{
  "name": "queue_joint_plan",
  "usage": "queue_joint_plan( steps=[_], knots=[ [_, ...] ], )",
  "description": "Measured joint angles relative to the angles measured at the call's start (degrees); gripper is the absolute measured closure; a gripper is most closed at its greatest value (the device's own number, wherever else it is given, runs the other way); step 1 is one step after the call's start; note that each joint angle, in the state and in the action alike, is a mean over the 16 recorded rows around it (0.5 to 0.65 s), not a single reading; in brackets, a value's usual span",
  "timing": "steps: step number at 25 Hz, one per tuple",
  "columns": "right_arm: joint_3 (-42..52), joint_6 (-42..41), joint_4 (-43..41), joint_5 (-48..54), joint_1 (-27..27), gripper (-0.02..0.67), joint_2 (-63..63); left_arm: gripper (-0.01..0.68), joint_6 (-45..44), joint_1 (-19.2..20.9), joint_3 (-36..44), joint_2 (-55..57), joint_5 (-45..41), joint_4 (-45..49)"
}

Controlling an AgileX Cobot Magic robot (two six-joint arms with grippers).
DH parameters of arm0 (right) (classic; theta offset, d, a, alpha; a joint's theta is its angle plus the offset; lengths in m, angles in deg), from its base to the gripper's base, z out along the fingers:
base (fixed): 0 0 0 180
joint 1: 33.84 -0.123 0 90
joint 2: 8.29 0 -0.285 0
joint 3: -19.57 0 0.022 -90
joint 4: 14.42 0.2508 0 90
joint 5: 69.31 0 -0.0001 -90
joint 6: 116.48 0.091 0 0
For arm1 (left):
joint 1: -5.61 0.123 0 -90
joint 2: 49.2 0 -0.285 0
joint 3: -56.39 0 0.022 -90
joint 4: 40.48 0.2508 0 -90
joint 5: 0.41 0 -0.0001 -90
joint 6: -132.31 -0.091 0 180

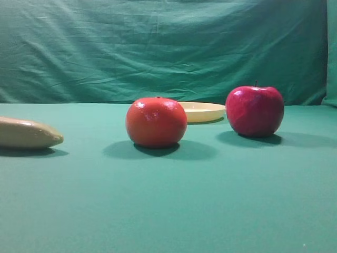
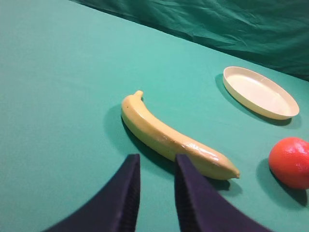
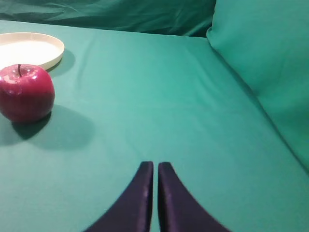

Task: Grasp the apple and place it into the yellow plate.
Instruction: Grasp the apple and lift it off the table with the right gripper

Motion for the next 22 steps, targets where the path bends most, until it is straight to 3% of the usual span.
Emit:
queue_joint_plan(
  steps=[22],
  knots=[
    [0.0,0.0,0.0,0.0,0.0,0.649,0.0,0.516,0.0,0.0,0.0,0.0,0.0,0.0]
  ],
)
